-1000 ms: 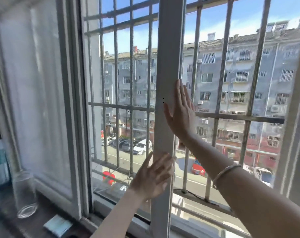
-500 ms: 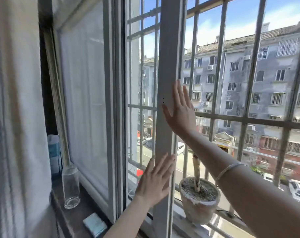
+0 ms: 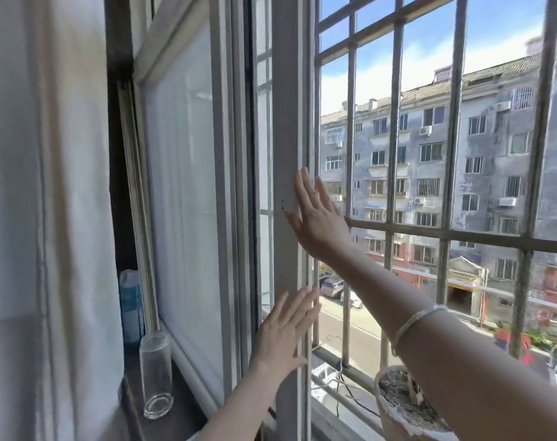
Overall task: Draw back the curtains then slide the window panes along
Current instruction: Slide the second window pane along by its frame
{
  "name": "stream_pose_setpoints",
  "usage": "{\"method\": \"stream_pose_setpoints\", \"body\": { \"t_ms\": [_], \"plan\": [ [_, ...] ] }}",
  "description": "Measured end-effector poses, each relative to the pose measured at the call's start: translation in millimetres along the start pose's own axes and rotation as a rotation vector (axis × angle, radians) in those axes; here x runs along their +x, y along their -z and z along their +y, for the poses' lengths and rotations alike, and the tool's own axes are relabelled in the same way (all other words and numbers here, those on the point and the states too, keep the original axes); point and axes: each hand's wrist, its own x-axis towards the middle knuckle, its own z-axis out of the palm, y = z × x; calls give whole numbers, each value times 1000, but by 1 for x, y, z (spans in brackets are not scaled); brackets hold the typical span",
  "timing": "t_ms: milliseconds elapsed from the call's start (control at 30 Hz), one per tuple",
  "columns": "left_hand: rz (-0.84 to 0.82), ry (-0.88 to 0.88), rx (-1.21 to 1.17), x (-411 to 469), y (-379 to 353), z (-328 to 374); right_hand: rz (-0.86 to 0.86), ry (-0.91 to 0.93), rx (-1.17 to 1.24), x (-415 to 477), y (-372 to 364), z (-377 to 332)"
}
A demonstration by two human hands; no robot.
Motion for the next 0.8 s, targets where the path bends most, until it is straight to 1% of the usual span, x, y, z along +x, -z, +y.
{"method": "stream_pose_setpoints", "body": {
  "t_ms": [167,367,600,700,800],
  "plan": [
    [-22,30,19,8,-19,-19,-64,33,-2,19,-13,1],
    [-28,58,49,15,-37,-38,-96,48,-57,38,-31,-1],
    [-15,86,131,21,-49,-48,-92,65,-10,51,-44,-4],
    [34,100,206,23,-51,-50,-88,70,11,57,-46,-4],
    [19,91,225,21,-50,-49,-100,67,38,57,-48,-5]
  ]
}}
